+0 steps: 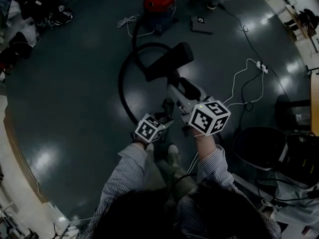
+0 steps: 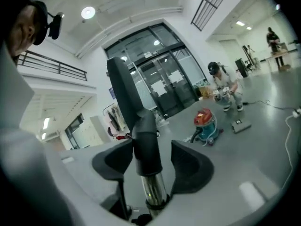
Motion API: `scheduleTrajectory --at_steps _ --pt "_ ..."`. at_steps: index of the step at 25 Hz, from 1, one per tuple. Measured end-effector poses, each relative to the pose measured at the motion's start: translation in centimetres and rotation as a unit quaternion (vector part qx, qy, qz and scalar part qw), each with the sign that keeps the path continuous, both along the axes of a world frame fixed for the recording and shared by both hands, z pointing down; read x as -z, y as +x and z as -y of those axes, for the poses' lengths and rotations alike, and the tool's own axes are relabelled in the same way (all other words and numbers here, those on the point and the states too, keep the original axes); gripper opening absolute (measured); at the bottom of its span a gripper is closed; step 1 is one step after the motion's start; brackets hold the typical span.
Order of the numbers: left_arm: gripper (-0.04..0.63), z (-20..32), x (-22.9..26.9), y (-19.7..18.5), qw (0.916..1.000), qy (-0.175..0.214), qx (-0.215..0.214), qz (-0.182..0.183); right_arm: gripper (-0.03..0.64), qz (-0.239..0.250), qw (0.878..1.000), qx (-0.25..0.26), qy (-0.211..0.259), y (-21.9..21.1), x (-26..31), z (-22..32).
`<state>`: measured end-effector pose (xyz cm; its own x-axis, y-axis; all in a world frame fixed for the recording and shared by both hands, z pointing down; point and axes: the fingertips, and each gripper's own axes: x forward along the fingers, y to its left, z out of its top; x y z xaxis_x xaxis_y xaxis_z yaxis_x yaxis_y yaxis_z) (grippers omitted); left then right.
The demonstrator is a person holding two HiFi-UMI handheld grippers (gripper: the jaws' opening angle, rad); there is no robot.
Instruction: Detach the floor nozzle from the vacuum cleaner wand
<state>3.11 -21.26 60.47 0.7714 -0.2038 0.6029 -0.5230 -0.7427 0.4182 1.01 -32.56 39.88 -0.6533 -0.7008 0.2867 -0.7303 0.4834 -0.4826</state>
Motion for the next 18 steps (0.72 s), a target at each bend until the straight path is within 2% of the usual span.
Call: scheduleTrajectory --at_steps 8,11,16,17,18 --pt "0.181 -4.7 11.6 -6.0 0.9993 0.032 -0.014 0.013 0.234 -0.038 0.993 0.093 0.055 -10.2 11.7 -5.1" --pt "0.183 -6.8 14.3 -7.9 0.998 0.053 -0.02 0.027 0.233 -0.044 0.986 0.145 0.071 -12.5 14.8 -7.9" --pt "0.184 -10.6 18.7 -9.6 0.9936 0.1 -0.035 0.04 0.233 -0.069 0.972 0.203 0.099 -15.5 18.9 -12.6" --pt "0.184 -11.2 19.4 -9.9 0.9929 0.109 -0.03 0.037 0.226 -0.065 0.969 0.214 0.1 -16.0 19.6 -13.6" --pt "0.184 -11.8 20.1 -10.0 0.9924 0.117 -0.02 0.031 0.187 -0.056 0.968 0.224 0.101 -16.3 20.3 -14.6"
